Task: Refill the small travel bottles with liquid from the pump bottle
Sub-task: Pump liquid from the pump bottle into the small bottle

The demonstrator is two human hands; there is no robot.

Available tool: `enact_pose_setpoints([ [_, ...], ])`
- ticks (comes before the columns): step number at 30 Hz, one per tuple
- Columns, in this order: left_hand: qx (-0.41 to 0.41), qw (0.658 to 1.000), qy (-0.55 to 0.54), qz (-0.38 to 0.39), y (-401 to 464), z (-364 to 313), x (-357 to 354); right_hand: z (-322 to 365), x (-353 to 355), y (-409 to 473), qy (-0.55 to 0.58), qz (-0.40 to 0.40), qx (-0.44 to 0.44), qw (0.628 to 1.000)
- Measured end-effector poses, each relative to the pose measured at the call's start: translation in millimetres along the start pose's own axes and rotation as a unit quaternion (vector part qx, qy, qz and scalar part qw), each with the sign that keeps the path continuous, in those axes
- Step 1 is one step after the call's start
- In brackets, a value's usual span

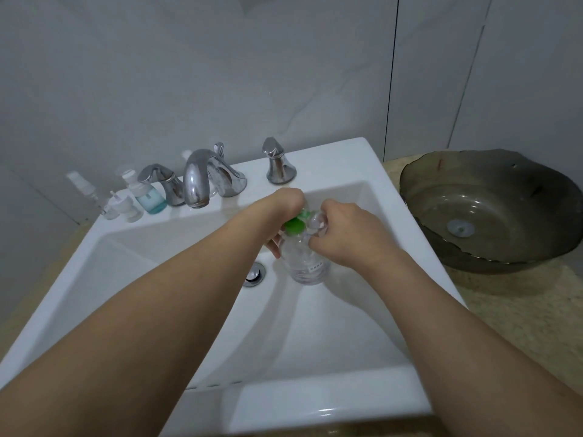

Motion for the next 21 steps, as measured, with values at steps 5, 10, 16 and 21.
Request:
enact_pose_setpoints([
  [5, 0.035, 0.990, -0.065, 0.118, -1.6, -0.8, 9.5, 1.6, 4.2, 0.2, 0.009, -0.016, 0.009, 1.000],
  [10, 0.031, 0.994, -0.045, 0.099, -7.9, -4.4, 8.1, 1.2, 4.9, -0.1, 0.013, -0.023, 0.009, 1.000],
  [16, 0.006, 1.000, 0.014, -0.010, -3.3, -5.0, -1.6, 1.6, 4.1, -1.5, 0.008, 0.012, -0.002, 1.000],
  [21, -0.004, 0.999, 0.020, -0.044, -3.4, -4.2, -5.2, 0.7, 2.1, -1.5, 0.010, 0.016, -0.008, 1.000],
])
Point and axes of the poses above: each hand's wrist, its own y-axis towards the middle knuckle, its own x-axis out of the back of the hand, z = x × y, the point moved 2 cm from there along y, towards the middle knuckle, and after that the axes turned 7 degrees about y, right-handed, at the moved point
